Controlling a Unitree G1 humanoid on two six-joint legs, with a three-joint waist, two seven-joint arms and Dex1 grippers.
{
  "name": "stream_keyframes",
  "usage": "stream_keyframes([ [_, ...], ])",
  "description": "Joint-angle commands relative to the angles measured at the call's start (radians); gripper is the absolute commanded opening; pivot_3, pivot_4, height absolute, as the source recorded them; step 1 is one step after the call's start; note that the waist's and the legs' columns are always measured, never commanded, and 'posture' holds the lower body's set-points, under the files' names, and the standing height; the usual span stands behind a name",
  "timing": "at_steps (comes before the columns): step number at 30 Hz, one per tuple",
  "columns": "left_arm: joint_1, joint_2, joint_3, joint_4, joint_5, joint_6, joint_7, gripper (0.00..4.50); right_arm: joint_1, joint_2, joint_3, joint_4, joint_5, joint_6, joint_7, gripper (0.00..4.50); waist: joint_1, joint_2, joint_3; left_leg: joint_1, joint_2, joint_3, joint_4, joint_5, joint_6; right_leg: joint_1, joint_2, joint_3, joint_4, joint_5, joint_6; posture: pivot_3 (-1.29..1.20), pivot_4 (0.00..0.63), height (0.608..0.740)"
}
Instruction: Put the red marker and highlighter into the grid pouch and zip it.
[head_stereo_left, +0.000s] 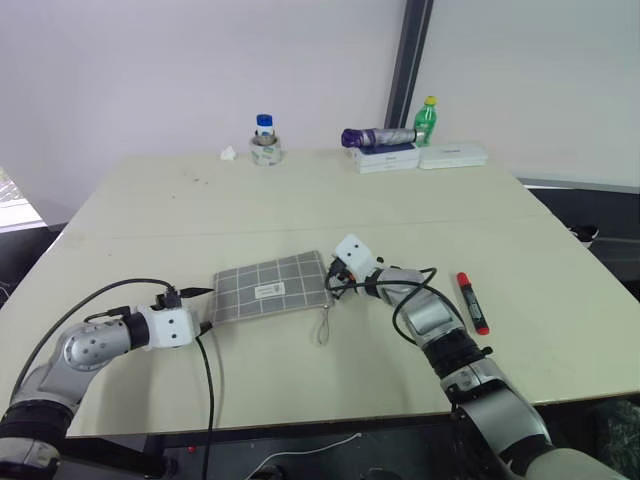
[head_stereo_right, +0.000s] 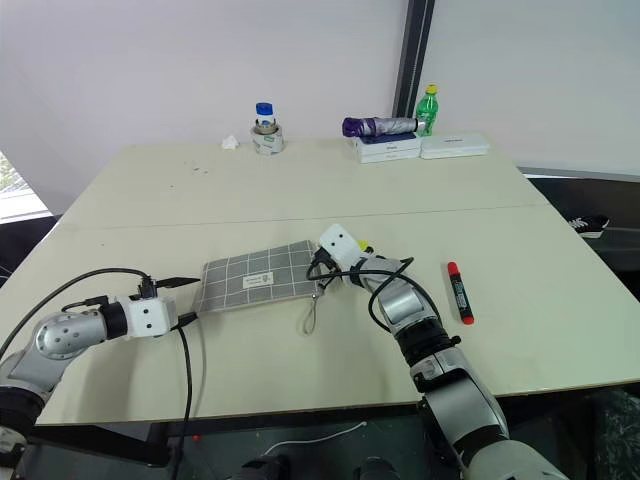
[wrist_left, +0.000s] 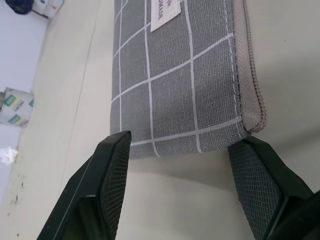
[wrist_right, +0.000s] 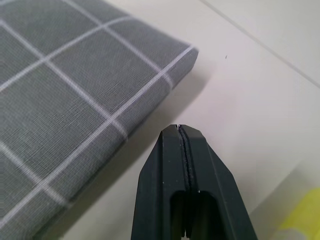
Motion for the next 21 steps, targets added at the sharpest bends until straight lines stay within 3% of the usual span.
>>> stream_keyframes([
  [1,-0.003,-0.009,-0.028,0.018,0.005,-0.039,-0.004,3.14,-0.014,0.007,0.026,-0.048,-0.01,-0.01,0.026,0.0,0.0,0.0,0.0,0.0,0.0,0.0,0.0,0.0,0.0,0.0,0.0,0.0,0.0,0.0,0.0,0.0,0.15,0.737],
  [21,0.092,-0.007,-0.01,-0.111,-0.071,-0.002,-0.037,3.14,-0.074,0.063,0.06,0.097,-0.037,-0.12,0.052,0.0,-0.001,0.0,0.0,0.0,0.0,0.0,0.0,0.0,0.0,0.0,0.0,0.0,0.001,0.0,0.0,0.0,0.15,0.737],
])
